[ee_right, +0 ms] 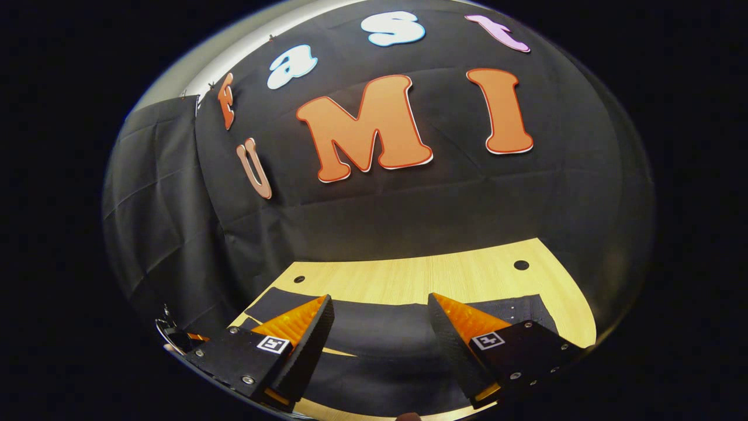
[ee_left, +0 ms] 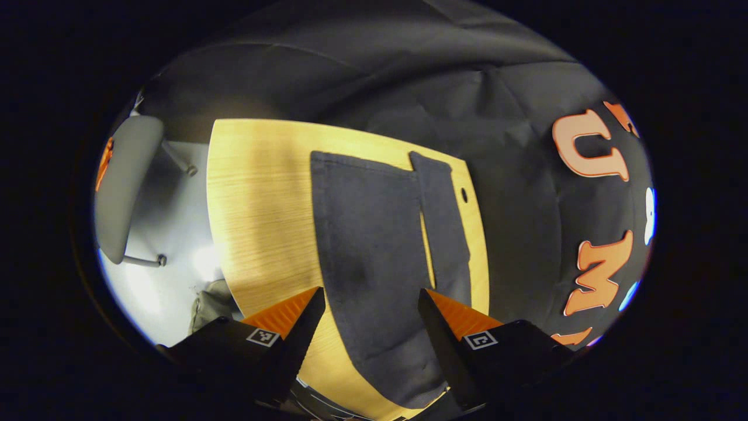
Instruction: Grasp the waist and the cuffs of the jeans and fold them to make the two legs overlap; first hold the waist and fold one-third of the jeans toward the cuffs, then hold the cuffs and fold the remaining one-third in the same direction to finish folding.
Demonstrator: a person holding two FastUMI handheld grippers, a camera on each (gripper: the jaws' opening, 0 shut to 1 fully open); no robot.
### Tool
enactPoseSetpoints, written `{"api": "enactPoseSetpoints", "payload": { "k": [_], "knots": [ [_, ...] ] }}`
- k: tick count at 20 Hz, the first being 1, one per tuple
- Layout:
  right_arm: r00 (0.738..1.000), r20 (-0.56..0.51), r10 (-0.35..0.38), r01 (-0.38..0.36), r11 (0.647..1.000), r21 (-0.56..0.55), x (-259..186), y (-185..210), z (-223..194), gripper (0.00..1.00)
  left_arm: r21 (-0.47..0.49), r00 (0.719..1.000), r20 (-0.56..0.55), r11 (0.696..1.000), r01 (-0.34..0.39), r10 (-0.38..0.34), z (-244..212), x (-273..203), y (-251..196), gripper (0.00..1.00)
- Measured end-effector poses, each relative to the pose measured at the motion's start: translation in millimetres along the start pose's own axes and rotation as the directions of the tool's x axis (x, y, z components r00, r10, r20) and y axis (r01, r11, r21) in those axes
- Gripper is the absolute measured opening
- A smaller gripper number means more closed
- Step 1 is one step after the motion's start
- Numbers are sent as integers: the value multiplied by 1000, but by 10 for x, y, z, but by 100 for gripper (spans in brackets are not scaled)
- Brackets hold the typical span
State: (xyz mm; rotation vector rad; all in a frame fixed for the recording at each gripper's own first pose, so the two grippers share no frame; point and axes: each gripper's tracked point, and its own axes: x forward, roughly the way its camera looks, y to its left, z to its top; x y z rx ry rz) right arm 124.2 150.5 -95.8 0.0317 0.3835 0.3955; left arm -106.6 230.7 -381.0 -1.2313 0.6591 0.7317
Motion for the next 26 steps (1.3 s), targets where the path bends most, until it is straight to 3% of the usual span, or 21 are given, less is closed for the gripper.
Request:
{"api": "enactPoseSetpoints", "payload": {
  "k": [5,9,14,20,21,22,24,25,26],
  "knots": [
    [999,-35,-16,17,999,42,74,-92,-52,98,-63,998,-10,996,-63,63,23,319,29,98],
    [998,-43,-35,38,996,79,103,-194,-61,97,-59,995,-34,994,-97,95,7,461,38,98],
    [996,-66,-54,62,990,127,135,-281,-103,98,-103,998,-41,993,-51,47,70,595,-116,96],
    [992,-86,-96,108,982,157,58,-362,-111,98,-104,992,-60,989,101,-108,107,901,-521,96],
    [991,-84,-107,120,979,165,26,-379,-102,98,-106,992,-66,990,98,-105,115,987,-519,91],
    [990,-80,-117,130,976,177,-1,-407,-90,98,-119,992,-70,988,94,-103,125,1026,-515,80],
    [987,-79,-139,152,969,197,-64,-515,-116,98,-161,991,-83,983,88,-103,108,1144,-491,43],
    [986,-79,-149,162,965,205,-91,-555,-140,98,-188,985,-108,976,114,-136,50,1194,-543,24],
    [983,-84,-161,176,961,216,-111,-612,-175,98,-206,983,-119,972,115,-142,58,1177,-539,21]
  ]
}}
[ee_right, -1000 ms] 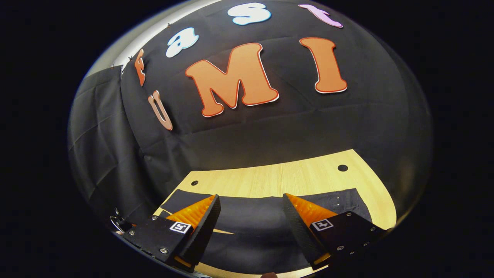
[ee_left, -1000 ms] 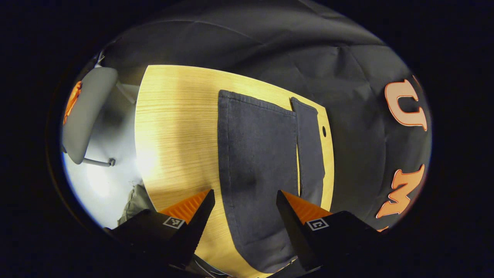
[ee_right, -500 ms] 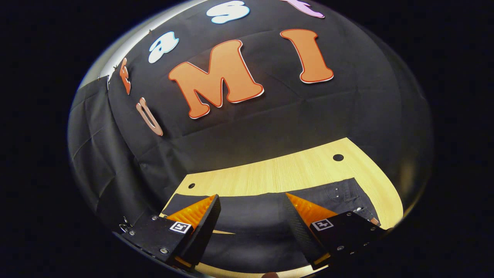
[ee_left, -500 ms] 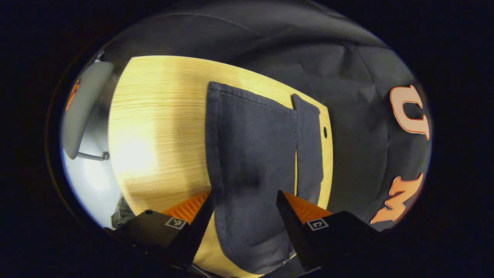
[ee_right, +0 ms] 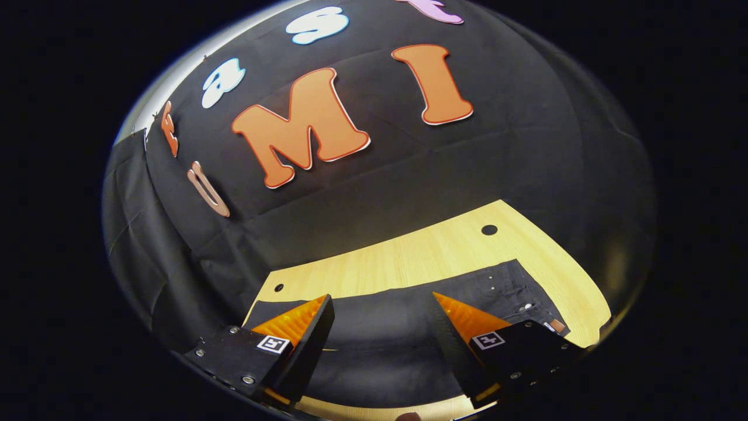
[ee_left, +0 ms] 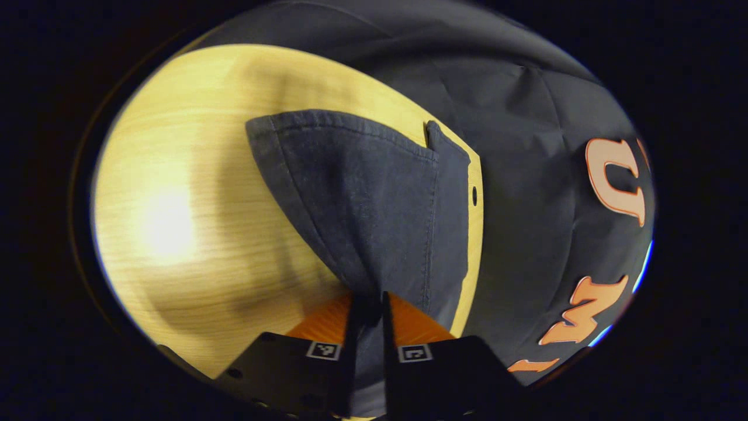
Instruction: Grasp the waist and the cuffs of the jeans and fold them to make the two legs overlap; first hold the waist and fold one-third of the jeans toward the cuffs, then hold the cuffs and fold the remaining one-third in the same direction to finish folding.
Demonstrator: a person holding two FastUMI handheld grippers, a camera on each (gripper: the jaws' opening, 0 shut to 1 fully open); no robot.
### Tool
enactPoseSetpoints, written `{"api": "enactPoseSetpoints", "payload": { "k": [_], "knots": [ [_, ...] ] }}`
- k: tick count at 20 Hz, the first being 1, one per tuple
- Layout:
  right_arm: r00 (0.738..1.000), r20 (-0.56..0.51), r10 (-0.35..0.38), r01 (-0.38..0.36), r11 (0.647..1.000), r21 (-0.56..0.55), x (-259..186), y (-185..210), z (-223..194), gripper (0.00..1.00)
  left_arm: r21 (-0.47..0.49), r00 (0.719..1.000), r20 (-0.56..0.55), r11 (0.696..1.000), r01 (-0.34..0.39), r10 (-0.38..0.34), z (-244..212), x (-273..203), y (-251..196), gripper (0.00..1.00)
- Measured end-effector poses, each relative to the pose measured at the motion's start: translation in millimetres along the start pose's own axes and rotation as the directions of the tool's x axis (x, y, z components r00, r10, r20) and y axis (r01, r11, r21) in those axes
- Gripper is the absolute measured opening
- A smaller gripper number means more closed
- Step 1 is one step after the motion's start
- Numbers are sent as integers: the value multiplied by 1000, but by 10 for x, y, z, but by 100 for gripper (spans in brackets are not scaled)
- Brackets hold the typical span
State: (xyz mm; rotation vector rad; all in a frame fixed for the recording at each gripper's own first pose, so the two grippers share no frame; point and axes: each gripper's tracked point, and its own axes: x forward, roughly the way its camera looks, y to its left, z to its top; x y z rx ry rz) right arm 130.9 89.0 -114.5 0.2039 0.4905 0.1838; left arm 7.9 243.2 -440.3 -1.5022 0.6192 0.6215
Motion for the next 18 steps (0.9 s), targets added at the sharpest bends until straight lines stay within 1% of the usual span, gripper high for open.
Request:
{"api": "enactPoseSetpoints", "payload": {
  "k": [1,2,3,4,6,7,10,12,14,15,18],
  "knots": [
    [1000,-8,-13,13,1000,15,-9,-78,-40,98,-8,1000,14,1000,-2,3,22,7,-28,10],
    [999,-22,-25,26,999,43,-17,-193,-88,98,19,1000,15,1000,1,-1,-39,22,-28,6],
    [999,-33,-29,32,996,87,-47,-301,-139,98,58,1000,19,998,4,-5,-54,-11,-57,5],
    [999,-41,-9,15,986,166,-69,-367,-182,97,92,1000,21,996,1,-3,-77,-78,-70,5],
    [998,-53,16,3,940,341,-143,-561,-297,98,125,1000,12,992,8,-10,-82,-172,-133,5],
    [998,-65,2,25,914,405,-187,-741,-373,97,123,1000,13,992,14,-15,-62,-201,-175,5],
    [988,-121,-92,141,849,509,-339,-1382,-738,98,108,999,14,994,29,-30,-57,-289,-179,5],
    [975,-157,-156,219,783,583,-390,-1736,-981,98,94,999,18,995,31,-33,-22,-331,-164,5],
    [961,-209,-182,275,724,633,-480,-2000,-1237,98,88,999,17,995,37,-39,-16,-345,-190,5],
    [952,-244,-186,302,701,646,-502,-2071,-1407,98,92,999,17,995,35,-37,-18,-355,-194,5],
    [913,-355,-198,392,666,635,-499,-2252,-1920,98,99,999,18,994,42,-44,-39,-437,-273,5]
  ]
}}
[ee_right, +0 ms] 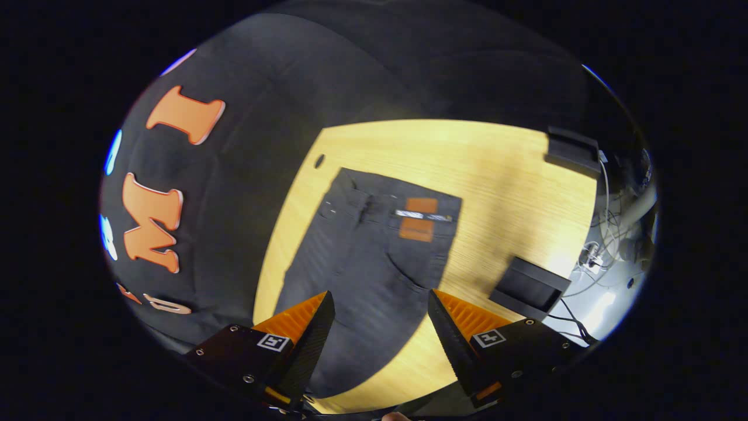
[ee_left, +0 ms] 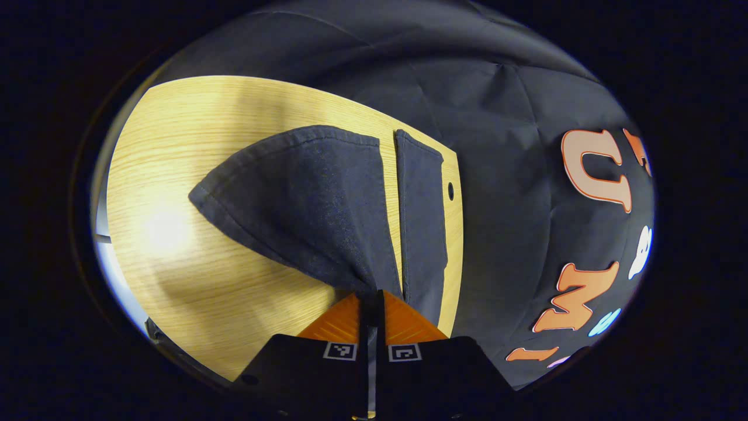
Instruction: Grasp the waist and the cuffs of the jeans and fold them to make the two legs overlap; first hold the waist and fold one-third of the jeans toward the cuffs, then hold the cuffs and fold the remaining one-third in the same direction to finish folding.
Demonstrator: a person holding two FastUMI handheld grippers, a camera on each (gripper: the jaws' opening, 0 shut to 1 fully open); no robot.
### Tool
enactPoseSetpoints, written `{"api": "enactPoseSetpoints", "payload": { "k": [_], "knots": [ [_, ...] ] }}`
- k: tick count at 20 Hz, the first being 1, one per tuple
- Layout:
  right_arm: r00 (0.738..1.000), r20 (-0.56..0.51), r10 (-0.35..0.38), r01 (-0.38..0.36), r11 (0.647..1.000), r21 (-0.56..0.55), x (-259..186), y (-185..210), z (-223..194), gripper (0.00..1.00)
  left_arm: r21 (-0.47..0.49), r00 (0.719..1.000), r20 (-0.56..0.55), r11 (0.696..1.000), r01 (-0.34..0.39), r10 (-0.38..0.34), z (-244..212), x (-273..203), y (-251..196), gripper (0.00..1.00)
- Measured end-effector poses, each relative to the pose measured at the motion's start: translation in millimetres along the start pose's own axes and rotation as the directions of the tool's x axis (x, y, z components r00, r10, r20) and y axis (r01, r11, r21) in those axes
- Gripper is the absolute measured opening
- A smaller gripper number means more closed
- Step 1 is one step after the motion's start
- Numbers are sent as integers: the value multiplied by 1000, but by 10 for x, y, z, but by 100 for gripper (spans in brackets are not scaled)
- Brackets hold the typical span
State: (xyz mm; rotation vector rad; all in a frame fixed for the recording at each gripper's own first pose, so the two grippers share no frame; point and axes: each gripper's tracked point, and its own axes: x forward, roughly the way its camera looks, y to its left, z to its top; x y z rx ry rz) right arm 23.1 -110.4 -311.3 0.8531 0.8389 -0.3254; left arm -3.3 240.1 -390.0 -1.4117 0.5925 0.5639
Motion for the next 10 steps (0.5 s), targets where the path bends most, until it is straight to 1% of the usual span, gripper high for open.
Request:
{"api": "enactPoseSetpoints", "payload": {
  "k": [2,5,7,8,10],
  "knots": [
    [999,-38,-24,25,999,21,124,-146,-106,98,11,1000,-2,1000,-2,2,-13,-61,-32,5],
    [997,-70,-29,34,997,71,322,-162,-207,98,19,1000,-7,1000,-4,4,-7,-129,-42,5],
    [997,-79,-1,9,995,99,375,-144,-187,98,15,1000,-5,1000,-4,4,-9,-158,-66,5],
    [997,-70,11,-2,992,126,394,-136,-138,95,13,1000,-5,1000,-1,2,-31,-148,-90,5],
    [998,-56,31,-22,988,154,428,-106,-60,91,14,1000,-6,1000,-2,2,-35,-164,-84,5]
  ]
}}
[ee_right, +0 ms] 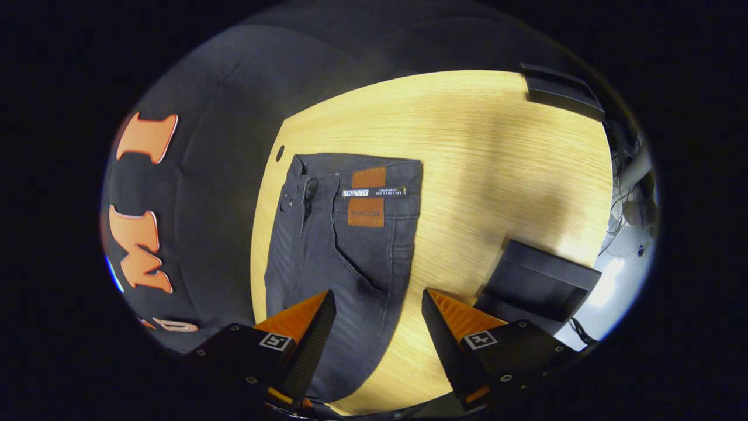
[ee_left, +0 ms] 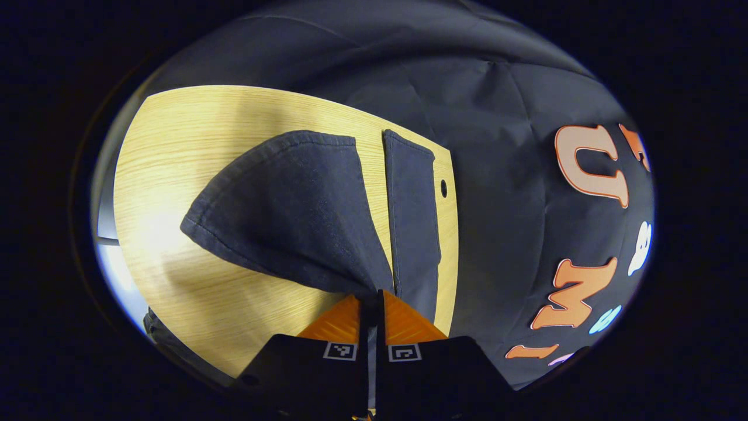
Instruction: Grasp the waist and the cuffs of the jeans and fold them to make the two legs overlap; first hold the waist and fold one-third of the jeans toward the cuffs, then hold the cuffs and fold the remaining one-third in the same direction to finish folding.
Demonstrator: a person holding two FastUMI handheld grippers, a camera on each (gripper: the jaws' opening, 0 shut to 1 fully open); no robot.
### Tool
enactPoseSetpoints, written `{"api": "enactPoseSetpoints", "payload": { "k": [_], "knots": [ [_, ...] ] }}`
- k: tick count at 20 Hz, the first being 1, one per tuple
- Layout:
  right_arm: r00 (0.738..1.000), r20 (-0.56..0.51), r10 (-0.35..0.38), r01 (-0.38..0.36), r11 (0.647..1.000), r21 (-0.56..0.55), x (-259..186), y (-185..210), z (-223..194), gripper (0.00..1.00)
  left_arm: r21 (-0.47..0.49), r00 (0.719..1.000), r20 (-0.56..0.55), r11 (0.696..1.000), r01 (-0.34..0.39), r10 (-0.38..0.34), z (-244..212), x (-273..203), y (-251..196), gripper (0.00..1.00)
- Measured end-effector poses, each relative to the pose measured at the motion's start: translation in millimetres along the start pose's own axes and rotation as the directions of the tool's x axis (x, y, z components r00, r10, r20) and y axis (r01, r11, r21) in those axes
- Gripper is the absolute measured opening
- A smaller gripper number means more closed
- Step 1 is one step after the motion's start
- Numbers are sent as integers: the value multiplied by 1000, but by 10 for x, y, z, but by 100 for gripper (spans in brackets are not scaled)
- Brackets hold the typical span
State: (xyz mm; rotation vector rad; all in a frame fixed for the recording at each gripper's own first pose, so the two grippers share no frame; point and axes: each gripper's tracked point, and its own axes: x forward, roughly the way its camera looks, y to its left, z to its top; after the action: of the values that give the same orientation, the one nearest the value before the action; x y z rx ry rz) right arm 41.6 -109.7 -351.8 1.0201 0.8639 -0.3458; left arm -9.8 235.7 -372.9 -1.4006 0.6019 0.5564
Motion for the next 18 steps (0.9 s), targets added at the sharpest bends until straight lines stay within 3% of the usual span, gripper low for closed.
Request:
{"api": "enactPoseSetpoints", "payload": {
  "k": [7,8,9,12,13,14,16,18],
  "knots": [
    [999,26,-21,23,997,-69,302,228,0,88,-19,1000,5,1000,-1,1,26,23,-37,5],
    [999,22,-42,44,996,-83,340,203,10,83,-21,1000,6,1000,-6,6,31,34,-44,5],
    [997,41,-68,71,994,-86,380,172,64,72,-25,1000,6,1000,-14,14,36,41,-43,5],
    [993,49,-108,112,990,-89,432,93,50,11,-19,1000,12,1000,-23,23,26,10,-33,5],
    [992,41,-120,123,989,-86,371,95,63,11,-18,999,17,999,-27,27,30,-6,-28,5],
    [992,36,-121,124,988,-96,376,126,60,4,-19,999,21,999,-48,49,40,-18,6,5],
    [994,51,-94,99,989,-111,260,215,71,4,-34,986,-29,986,-163,162,19,-46,172,5],
    [998,38,-50,54,992,-111,106,345,73,4,-34,985,-12,985,-170,169,18,-165,46,5]
  ]
}}
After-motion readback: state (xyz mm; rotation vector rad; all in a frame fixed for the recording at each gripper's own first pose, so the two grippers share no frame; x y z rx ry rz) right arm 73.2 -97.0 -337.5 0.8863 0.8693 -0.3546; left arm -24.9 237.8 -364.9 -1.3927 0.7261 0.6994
